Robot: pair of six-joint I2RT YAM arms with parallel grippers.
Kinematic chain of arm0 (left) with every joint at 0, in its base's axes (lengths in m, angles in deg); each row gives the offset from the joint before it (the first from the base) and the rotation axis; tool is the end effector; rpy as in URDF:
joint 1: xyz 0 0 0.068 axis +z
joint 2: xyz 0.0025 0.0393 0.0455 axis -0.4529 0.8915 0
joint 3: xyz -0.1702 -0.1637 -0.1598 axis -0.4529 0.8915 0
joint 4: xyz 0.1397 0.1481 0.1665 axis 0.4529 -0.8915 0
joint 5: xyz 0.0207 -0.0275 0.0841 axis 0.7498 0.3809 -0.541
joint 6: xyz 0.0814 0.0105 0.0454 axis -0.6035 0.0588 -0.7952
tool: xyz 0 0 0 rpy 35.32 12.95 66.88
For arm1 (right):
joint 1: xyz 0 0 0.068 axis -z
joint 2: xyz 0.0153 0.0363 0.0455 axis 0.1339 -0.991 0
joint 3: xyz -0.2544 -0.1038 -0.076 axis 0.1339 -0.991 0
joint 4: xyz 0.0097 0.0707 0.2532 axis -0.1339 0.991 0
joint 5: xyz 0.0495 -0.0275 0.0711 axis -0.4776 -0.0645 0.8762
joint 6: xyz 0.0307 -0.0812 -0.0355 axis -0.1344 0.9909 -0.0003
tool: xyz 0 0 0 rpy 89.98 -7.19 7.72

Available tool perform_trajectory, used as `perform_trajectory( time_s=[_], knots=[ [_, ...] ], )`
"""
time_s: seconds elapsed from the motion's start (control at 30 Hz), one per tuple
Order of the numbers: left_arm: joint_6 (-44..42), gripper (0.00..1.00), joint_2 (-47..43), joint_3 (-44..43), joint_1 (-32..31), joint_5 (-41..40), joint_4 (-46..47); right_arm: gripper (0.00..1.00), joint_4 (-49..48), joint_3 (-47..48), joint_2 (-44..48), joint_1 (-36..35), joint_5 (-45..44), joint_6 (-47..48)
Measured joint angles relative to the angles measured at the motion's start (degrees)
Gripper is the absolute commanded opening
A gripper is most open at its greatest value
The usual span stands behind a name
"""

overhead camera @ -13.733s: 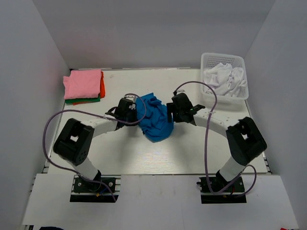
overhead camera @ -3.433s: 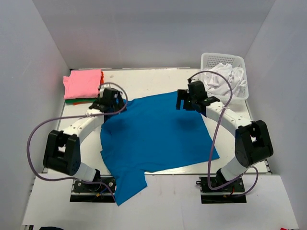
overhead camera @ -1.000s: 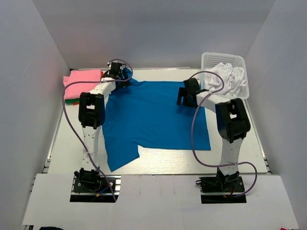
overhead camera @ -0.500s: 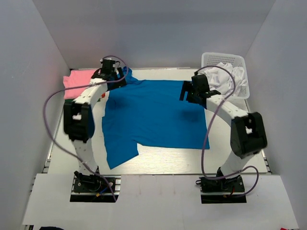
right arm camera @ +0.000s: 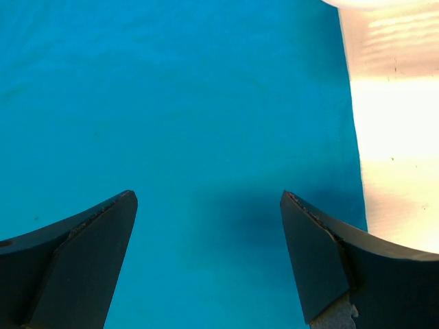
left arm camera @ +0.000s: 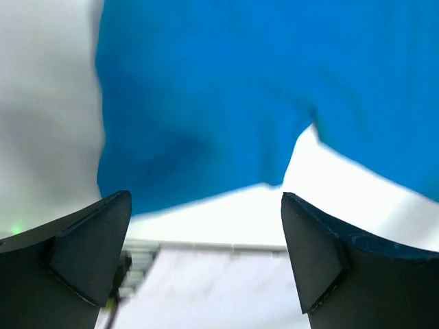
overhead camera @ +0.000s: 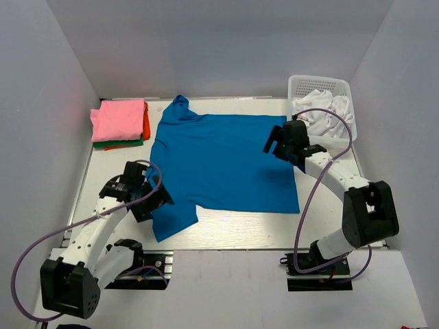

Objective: Fold and stack the t-shirts

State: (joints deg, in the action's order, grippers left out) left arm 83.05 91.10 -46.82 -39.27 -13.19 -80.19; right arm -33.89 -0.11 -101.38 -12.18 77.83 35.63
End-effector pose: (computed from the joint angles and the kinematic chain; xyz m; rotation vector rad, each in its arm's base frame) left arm 0.1733 -0.0467 0.1820 -0.6815 2.7238 -0.3838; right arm 0.3488 0.1071 0.2219 0.3644 2.2129 0.2624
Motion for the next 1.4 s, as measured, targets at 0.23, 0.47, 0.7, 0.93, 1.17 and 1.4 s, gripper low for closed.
perform_trajectory(
  time_s=[0.23,0.47,0.7,0.93,1.17,1.4],
  knots=[
    [7.3,0.94,-0.9,6.7,-0.2,2.6,-8.0,0.91,-0.2,-1.6,0.9,1.2,-0.2,-1.0],
    [14.4,0.62,-0.1,11.3,-0.7,1.0,-8.7,0.91,0.0,-2.6,1.7,3.0,0.0,-1.6],
    [19.1,0.49,0.8,14.0,-0.9,-1.0,-4.6,0.91,0.9,-4.8,4.9,4.2,0.9,-1.8],
    [20.4,0.0,5.3,12.6,-1.6,-1.1,-4.8,0.91,5.7,-7.6,10.2,4.8,0.2,-1.8],
    [19.6,0.0,4.3,12.5,-2.3,-1.3,-4.3,0.84,15.8,-13.9,15.5,5.2,1.1,-2.3],
    [18.8,0.0,-2.8,12.5,-2.5,-2.4,-0.7,0.82,22.8,-20.9,18.1,5.2,5.0,-4.3]
  ],
)
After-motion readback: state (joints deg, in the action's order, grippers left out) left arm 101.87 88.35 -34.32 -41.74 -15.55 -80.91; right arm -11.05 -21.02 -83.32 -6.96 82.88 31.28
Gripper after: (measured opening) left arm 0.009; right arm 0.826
